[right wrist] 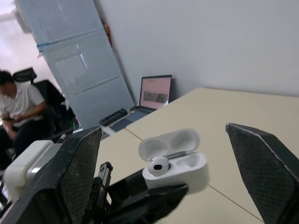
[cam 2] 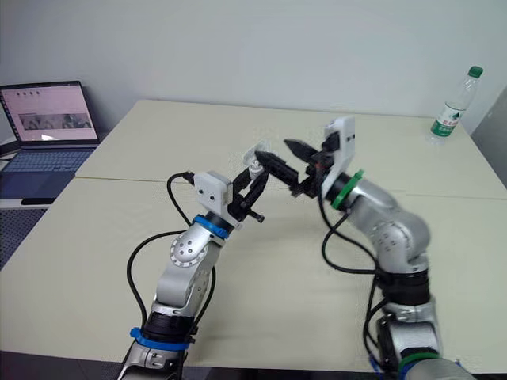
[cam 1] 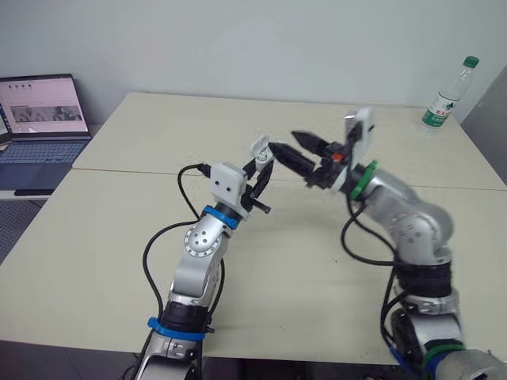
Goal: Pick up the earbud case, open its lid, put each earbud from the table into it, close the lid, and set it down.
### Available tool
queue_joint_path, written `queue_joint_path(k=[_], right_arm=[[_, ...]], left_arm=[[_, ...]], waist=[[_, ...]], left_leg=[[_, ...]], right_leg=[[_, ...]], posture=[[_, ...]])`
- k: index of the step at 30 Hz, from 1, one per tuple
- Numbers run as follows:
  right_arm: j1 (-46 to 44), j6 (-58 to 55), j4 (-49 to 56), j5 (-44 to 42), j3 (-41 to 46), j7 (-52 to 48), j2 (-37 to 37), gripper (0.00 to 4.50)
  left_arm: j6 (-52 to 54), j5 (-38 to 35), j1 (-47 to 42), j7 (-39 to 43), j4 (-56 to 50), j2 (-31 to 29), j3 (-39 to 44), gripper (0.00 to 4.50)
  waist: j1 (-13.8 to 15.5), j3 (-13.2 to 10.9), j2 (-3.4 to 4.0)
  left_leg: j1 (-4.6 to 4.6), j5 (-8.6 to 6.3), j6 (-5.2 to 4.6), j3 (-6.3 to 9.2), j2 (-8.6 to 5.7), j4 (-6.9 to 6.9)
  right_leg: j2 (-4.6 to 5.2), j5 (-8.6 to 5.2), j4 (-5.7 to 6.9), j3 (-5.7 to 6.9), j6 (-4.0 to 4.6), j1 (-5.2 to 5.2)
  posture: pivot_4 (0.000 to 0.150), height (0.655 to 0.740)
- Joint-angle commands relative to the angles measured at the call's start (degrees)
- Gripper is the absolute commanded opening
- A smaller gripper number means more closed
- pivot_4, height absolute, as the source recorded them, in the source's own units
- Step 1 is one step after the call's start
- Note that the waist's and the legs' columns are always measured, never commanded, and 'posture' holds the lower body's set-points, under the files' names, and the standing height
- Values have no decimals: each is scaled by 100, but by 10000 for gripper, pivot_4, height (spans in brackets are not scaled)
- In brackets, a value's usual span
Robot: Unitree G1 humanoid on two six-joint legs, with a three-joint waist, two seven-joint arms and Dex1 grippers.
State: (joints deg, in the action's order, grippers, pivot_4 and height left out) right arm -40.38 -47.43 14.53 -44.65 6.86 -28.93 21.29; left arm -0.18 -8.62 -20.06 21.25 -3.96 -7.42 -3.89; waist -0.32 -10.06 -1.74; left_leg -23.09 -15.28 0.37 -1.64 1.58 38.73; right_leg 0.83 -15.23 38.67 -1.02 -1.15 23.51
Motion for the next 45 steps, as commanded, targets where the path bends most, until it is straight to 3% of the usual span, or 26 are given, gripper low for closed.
queue_joint_path(k=[1, 6, 10, 20, 34, 37, 45], right_arm=[[-187, -97, -283, 53, 236, -530, 770, 44186], [7, 581, -1599, 1338, -274, -1422, 2312, 44186], [94, 1409, -2934, 2362, -741, -1813, 2917, 44186], [-174, 2561, -4814, 3523, -1375, -2743, 2811, 44186], [-599, 3370, -6509, 4161, -1358, -2688, 2381, 44186], [-704, 3518, -6762, 4248, -1349, -2696, 2350, 38294], [-485, 3651, -6732, 4291, -1358, -2837, 2410, 11155]], left_arm=[[-33, -136, 56, 102, -345, -96, 104, 7487], [-39, -159, 240, 132, -434, -201, 146, 7487], [-39, -110, 346, 88, -497, -181, 87, 7487], [-26, -93, 384, 102, -595, -190, -4, 7487], [-4, -69, 317, 57, -552, -149, -45, 7487], [3, -79, 268, 74, -522, -164, -16, 7487], [-14, -69, 287, 70, -536, -144, -39, 7487]], waist=[[2, 0, 0], [25, -1, -2], [21, -2, -3], [-2, -3, -1], [0, -3, 0], [4, -3, 0], [15, -2, 0]], left_leg=[[0, 0, 0, -1, 0, -1], [-2, -1, -2, -3, -4, -4], [-2, -3, -5, -7, -3, -7], [8, -2, -4, -17, 4, -11], [10, -2, -4, -21, 2, -8], [14, -2, -4, -19, 1, -4], [15, -2, -4, -14, 0, 0]], right_leg=[[0, 0, -1, 0, 0, 0], [3, 0, -17, -4, 0, -5], [4, 0, -27, -7, 0, -6], [-7, 0, -18, -13, 0, -5], [-3, 0, -15, -14, 1, -7], [-3, 1, -12, -13, 1, -12], [1, 1, -12, -16, 1, -19]], posture=[[1500, 7400], [1500, 7400], [1500, 7400], [1500, 7400], [1500, 7400], [1500, 7400], [1500, 7400]])
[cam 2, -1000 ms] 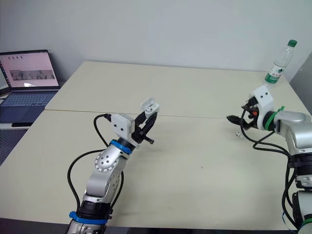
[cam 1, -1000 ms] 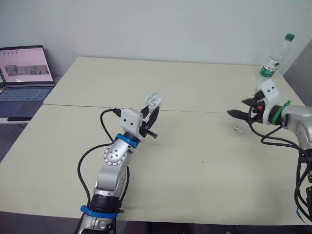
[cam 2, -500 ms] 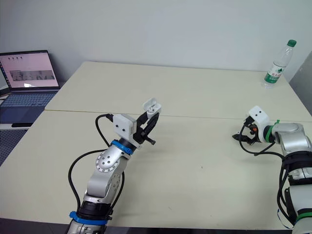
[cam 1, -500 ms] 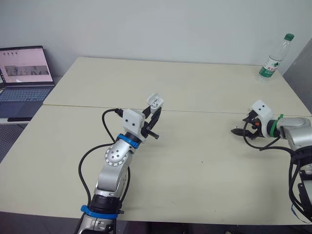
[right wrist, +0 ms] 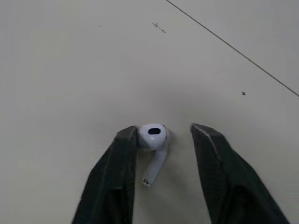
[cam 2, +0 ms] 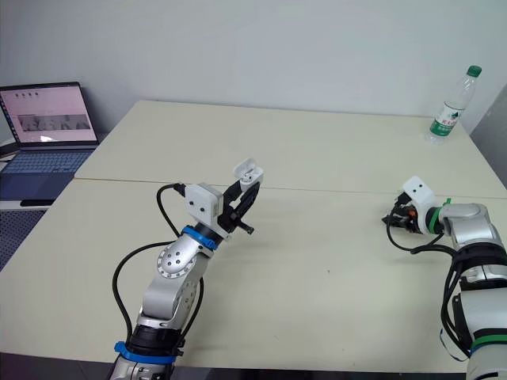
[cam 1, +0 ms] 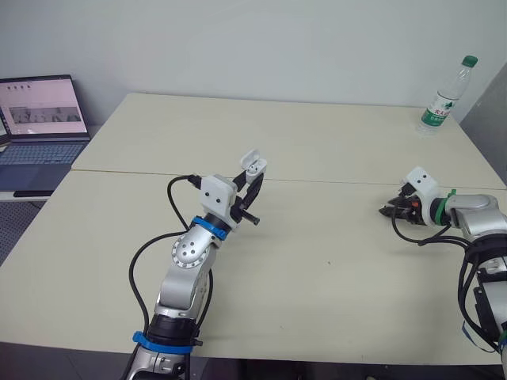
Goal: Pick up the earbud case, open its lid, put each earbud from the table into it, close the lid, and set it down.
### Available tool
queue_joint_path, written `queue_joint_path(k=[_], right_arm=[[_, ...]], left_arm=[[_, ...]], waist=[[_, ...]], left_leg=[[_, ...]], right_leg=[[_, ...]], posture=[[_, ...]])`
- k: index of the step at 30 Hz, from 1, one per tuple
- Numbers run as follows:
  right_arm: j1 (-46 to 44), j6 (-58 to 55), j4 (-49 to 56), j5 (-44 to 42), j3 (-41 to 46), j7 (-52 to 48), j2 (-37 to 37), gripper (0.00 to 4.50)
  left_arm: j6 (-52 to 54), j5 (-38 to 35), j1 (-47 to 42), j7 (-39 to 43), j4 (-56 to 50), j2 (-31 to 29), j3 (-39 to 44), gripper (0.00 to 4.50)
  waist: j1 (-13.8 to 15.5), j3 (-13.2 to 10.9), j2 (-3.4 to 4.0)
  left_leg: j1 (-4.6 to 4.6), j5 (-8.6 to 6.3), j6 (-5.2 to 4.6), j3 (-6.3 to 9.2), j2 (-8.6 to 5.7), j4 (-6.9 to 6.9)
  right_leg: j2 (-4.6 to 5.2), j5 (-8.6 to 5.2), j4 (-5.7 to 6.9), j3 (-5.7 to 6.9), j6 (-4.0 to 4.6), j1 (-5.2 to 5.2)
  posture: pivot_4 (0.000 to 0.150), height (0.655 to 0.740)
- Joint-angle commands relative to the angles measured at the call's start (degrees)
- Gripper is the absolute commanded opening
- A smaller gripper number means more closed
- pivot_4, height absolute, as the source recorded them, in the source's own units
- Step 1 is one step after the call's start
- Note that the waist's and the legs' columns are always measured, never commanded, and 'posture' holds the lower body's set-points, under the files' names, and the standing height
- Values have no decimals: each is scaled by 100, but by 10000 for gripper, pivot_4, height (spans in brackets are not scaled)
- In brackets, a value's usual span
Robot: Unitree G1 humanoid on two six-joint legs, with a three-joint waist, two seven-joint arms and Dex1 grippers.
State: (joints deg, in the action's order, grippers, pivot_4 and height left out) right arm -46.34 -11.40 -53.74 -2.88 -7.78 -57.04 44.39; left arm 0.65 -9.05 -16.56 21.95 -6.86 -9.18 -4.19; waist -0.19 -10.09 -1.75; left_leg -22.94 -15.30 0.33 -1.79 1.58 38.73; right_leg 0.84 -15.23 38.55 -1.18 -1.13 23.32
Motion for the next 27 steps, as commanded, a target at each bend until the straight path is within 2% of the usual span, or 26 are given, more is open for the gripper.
queue_joint_path(k=[1, 2, 7, 12, 14, 17, 21, 27], right_arm=[[133, 48, 115, 118, 111, -31, 102, 7465], [153, 58, 134, 127, 113, -42, 108, 4217], [175, 174, 267, 181, 81, -351, 339, 4069], [719, 1642, 967, 656, -395, -2062, 1773, 4069], [1028, 1902, 1250, 673, -443, -2737, 2372, 4069], [1496, 2423, 1488, 711, -458, -3295, 3009, 4069], [1925, 3365, 1236, 1088, -498, -2908, 3311, 4069], [2127, 4003, 816, 1535, -504, -2091, 3126, 4069]], left_arm=[[-104, -21, -80, -1, -231, 46, -22, 7487], [-107, -16, -94, -3, -222, 59, -32, 7487], [-140, -3, -149, 9, -168, 95, -46, 7487], [-249, 13, -112, 4, -107, 137, -69, 7487], [-331, 32, -16, -27, -103, 177, -87, 7487], [-421, 80, 79, -94, -93, 279, -136, 7487], [-533, 190, 166, -241, -42, 477, -229, 7487], [-677, 331, 177, -290, -25, 492, -292, 7487]], waist=[[3, 0, 0], [3, 0, 0], [4, 0, 0], [114, -13, 36], [111, -11, 41], [78, -8, 45], [-6, -8, 45], [-13, -3, 55]], left_leg=[[1, 0, 0, 2, 0, 0], [1, 0, 0, 3, 0, 2], [2, 0, 0, 5, -1, 3], [-7, 0, 0, 15, -16, 0], [-6, -3, -4, 7, -17, -2], [-5, -5, -8, 3, -6, -6], [5, -5, -8, -5, 2, -5], [19, 1, -10, -23, 2, 2]], right_leg=[[0, 0, 0, 0, 0, -2], [0, 0, 0, 0, 0, -3], [1, 0, 1, 0, 0, -4], [9, 0, -6, 7, -1, -3], [14, -1, -17, 8, -2, -3], [16, 0, -44, 7, -2, -11], [13, 0, -43, 3, -1, -16], [5, 11, -34, -7, -9, -17]], posture=[[1500, 7400], [1500, 7400], [1500, 7400], [1500, 7400], [1500, 7400], [1500, 7400], [1500, 7400], [1500, 7400]])
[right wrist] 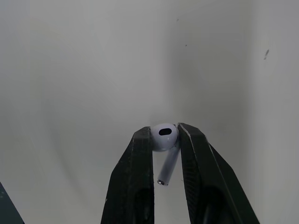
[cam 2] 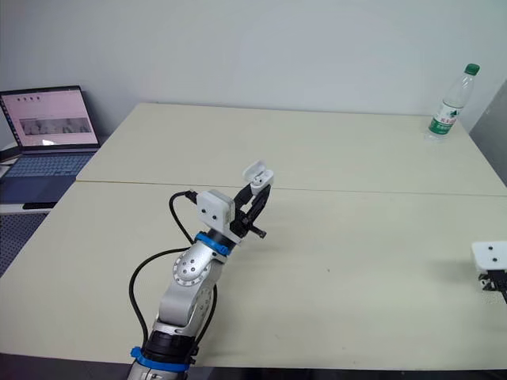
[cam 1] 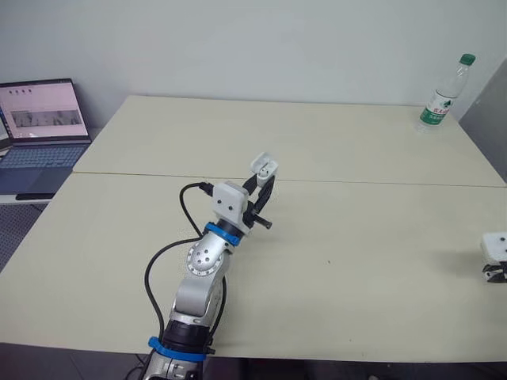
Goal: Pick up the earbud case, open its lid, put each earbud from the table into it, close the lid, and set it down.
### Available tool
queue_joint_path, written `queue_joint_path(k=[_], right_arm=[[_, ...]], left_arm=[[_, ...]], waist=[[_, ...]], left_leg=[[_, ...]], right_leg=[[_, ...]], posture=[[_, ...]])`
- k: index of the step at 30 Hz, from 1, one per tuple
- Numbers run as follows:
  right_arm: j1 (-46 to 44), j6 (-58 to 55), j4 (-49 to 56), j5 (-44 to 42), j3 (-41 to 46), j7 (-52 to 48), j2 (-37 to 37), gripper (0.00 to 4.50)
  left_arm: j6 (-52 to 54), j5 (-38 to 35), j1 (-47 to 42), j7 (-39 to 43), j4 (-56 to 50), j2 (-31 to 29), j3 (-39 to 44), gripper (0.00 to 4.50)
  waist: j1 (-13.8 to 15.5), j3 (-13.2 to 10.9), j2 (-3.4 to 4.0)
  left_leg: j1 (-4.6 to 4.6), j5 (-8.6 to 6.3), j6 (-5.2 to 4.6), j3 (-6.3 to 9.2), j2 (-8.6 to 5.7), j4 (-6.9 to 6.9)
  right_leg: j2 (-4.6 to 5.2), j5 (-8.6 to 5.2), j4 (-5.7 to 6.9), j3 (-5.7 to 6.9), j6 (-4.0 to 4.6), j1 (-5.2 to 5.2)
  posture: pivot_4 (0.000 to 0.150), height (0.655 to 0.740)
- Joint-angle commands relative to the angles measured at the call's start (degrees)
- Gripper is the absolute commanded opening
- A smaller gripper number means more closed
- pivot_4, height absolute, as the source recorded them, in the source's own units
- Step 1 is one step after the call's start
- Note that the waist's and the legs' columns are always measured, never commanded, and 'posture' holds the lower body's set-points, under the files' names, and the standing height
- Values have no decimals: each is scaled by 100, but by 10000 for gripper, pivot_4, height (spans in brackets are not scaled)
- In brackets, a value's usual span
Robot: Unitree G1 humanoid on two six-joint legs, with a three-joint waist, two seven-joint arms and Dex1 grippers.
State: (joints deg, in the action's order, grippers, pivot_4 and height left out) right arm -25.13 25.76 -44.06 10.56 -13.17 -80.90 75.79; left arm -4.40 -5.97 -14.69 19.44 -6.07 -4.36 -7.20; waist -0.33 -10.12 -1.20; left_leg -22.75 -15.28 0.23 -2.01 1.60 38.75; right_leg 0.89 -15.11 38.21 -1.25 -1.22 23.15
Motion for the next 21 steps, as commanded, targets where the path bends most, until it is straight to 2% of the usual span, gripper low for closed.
queue_joint_path(k=[1, 7, 21], right_arm=[[9, 347, -233, 224, 26, 348, -38, 4069], [-67, 874, -508, 308, 30, 531, -178, 4069], [-8, 1097, -690, 178, 105, 597, -367, 4069]], left_arm=[[-168, 20, -4, -35, -118, 1, 20, 7487], [-129, -10, 59, -10, -195, -84, 90, 7487], [-51, -16, 25, -5, -215, -40, 26, 7487]], waist=[[1, 0, 0], [6, 1, 2], [9, 1, 0]], left_leg=[[0, 1, 0, -1, 0, 1], [-5, 1, -1, -2, -3, 2], [9, 1, -1, -33, -4, 2]], right_leg=[[-1, 2, 0, 0, -2, 0], [-2, 4, -6, -10, -4, -1], [-9, 15, -5, -69, -21, -1]], posture=[[1500, 7400], [1500, 7400], [1500, 7400]])
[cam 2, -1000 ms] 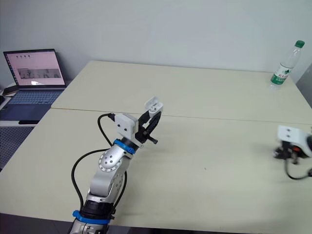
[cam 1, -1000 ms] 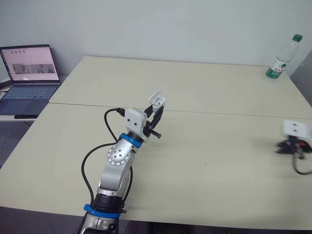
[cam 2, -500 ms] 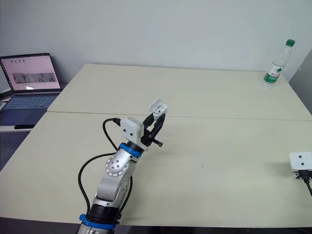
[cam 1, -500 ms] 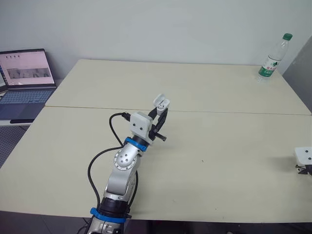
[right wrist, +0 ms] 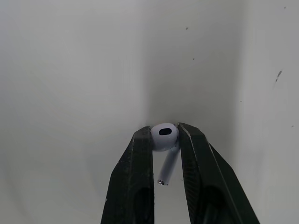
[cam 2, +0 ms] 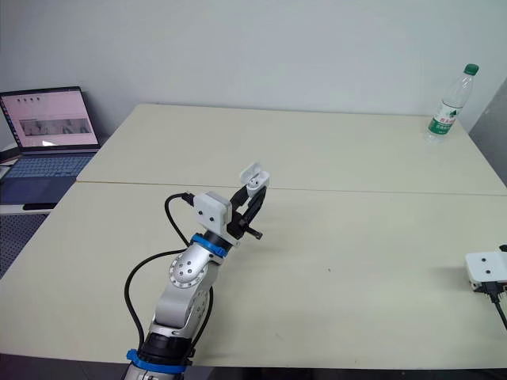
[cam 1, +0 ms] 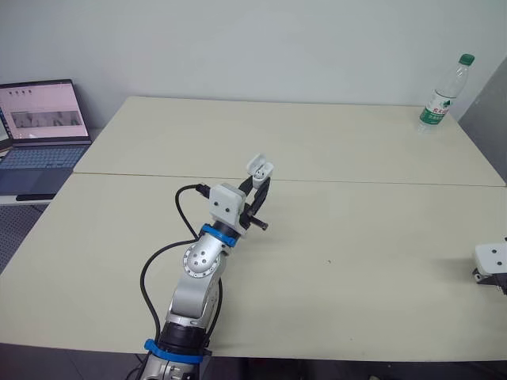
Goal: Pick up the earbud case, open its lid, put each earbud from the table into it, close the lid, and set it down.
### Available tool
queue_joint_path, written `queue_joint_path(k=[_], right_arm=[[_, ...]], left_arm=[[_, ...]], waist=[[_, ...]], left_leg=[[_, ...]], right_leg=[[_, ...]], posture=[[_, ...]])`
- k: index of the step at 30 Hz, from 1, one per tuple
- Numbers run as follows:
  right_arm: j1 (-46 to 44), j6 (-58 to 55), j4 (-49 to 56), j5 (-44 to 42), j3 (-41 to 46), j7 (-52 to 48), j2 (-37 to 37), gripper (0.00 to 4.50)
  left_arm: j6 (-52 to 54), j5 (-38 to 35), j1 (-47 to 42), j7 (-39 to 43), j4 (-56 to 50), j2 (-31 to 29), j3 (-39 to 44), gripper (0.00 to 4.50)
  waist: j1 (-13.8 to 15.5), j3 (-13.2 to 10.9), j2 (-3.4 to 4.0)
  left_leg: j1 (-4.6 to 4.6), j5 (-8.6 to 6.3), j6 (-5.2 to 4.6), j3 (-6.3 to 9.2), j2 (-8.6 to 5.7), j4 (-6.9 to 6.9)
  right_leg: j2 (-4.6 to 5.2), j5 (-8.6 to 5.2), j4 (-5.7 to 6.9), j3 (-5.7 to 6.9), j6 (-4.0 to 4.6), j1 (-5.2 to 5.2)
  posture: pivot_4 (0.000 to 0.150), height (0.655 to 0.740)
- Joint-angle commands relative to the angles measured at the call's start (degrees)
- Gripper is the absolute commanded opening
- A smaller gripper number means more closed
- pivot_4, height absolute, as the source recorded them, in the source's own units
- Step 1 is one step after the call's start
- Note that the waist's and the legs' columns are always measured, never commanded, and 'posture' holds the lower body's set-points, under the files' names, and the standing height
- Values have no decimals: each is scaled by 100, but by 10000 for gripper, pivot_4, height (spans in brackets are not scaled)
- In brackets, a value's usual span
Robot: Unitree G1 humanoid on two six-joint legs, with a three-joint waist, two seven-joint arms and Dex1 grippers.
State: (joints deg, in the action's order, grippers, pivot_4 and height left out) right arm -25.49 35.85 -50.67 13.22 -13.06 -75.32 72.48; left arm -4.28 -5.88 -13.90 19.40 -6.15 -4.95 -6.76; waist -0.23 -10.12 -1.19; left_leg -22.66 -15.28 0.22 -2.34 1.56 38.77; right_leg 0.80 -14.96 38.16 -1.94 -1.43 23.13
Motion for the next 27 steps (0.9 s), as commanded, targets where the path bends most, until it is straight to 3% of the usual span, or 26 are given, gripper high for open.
queue_joint_path(k=[1, 19, 20, 22, 27], right_arm=[[18, 105, -41, -67, 85, 68, -56, 4069], [-174, 290, -319, 249, -35, 97, -150, 4069], [-180, 297, -321, 250, -38, 108, -157, 11473], [-192, 306, -332, 257, -50, 121, -169, 17778], [-221, 319, -363, 277, -69, 137, -166, 17778]], left_arm=[[-58, -30, -68, 4, -198, 11, -14, 7487], [-12, -61, -81, 7, -221, -12, 4, 7487], [-10, -59, -80, 3, -226, -14, 8, 7487], [-10, -61, -75, 5, -232, -23, 14, 7487], [-12, -62, -80, 12, -227, -39, 25, 7487]], waist=[[-3, 0, -1], [-16, 0, -12], [-16, 0, -12], [-14, 0, -12], [-11, 0, -12]], left_leg=[[2, 0, 0, -4, 0, 0], [29, -2, -2, -43, 11, -1], [30, -2, -2, -43, 11, -1], [31, -2, -2, -45, 11, -1], [31, -2, -2, -49, 12, -1]], right_leg=[[-1, 1, 0, -4, -1, 0], [-14, 9, 0, -45, -8, -9], [-14, 9, 0, -45, -9, -9], [-14, 10, 0, -47, -9, -9], [-14, 10, 0, -50, -10, -9]], posture=[[1500, 7400], [1500, 7400], [1500, 7400], [1500, 7400], [1500, 7400]])
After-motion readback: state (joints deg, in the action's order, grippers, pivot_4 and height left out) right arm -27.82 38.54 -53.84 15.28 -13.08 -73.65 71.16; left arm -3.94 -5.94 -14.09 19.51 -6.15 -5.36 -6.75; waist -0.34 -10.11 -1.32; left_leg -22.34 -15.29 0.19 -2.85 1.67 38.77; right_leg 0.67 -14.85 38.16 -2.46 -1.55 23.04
